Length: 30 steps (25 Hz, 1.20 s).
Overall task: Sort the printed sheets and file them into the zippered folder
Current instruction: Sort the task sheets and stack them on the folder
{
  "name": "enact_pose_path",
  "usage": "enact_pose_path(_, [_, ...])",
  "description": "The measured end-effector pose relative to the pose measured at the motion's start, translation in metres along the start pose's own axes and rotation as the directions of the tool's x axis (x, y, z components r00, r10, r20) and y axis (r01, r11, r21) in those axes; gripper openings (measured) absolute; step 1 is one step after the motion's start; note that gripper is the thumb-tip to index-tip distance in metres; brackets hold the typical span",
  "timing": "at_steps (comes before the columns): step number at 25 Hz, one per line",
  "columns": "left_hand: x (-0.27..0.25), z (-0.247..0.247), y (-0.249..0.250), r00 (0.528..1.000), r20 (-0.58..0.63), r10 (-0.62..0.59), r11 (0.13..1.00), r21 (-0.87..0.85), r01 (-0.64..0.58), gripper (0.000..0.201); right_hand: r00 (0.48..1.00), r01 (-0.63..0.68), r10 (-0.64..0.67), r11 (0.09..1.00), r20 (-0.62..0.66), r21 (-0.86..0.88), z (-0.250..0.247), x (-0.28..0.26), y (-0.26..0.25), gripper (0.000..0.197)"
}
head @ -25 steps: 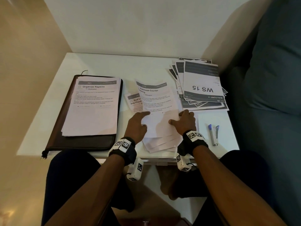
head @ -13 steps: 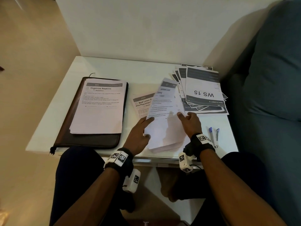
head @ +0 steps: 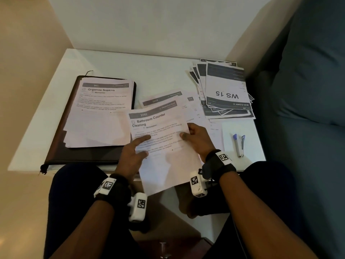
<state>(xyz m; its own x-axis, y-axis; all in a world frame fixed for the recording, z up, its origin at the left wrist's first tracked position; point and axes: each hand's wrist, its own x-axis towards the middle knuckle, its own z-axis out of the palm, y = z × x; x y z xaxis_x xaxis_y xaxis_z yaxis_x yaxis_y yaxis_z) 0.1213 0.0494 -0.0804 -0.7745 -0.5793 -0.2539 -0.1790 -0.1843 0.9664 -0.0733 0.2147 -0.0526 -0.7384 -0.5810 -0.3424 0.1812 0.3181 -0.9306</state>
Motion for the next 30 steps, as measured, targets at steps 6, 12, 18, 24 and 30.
enact_pose_path(6, [0.012,-0.004,-0.014,0.967,-0.240,-0.087,0.996,-0.037,0.080,0.059,0.954,-0.196,-0.008,0.741,-0.300,-0.643,-0.019,0.035,0.005,0.073])
enact_pose_path(12, [0.016,-0.005,-0.026,0.966,-0.252,-0.053,0.997,0.044,0.066,0.061,0.947,-0.310,0.104,0.538,-0.304,-0.783,-0.021,0.051,0.008,0.105])
enact_pose_path(18, [0.007,0.000,-0.014,0.973,-0.231,-0.017,0.999,0.029,0.024,0.059,0.965,-0.261,0.147,0.593,-0.216,-0.762,-0.026,0.070,0.011,0.100])
enact_pose_path(24, [0.002,-0.001,-0.002,0.973,-0.226,-0.046,0.999,-0.027,0.041,0.062,0.967,-0.218,0.117,0.836,-0.225,-0.504,-0.046,0.063,-0.001,0.050])
enact_pose_path(30, [0.000,0.003,0.012,0.968,-0.238,-0.084,0.996,-0.035,0.077,0.063,0.943,0.037,-0.120,0.964,-0.310,-0.262,-0.076,0.021,-0.028,0.032])
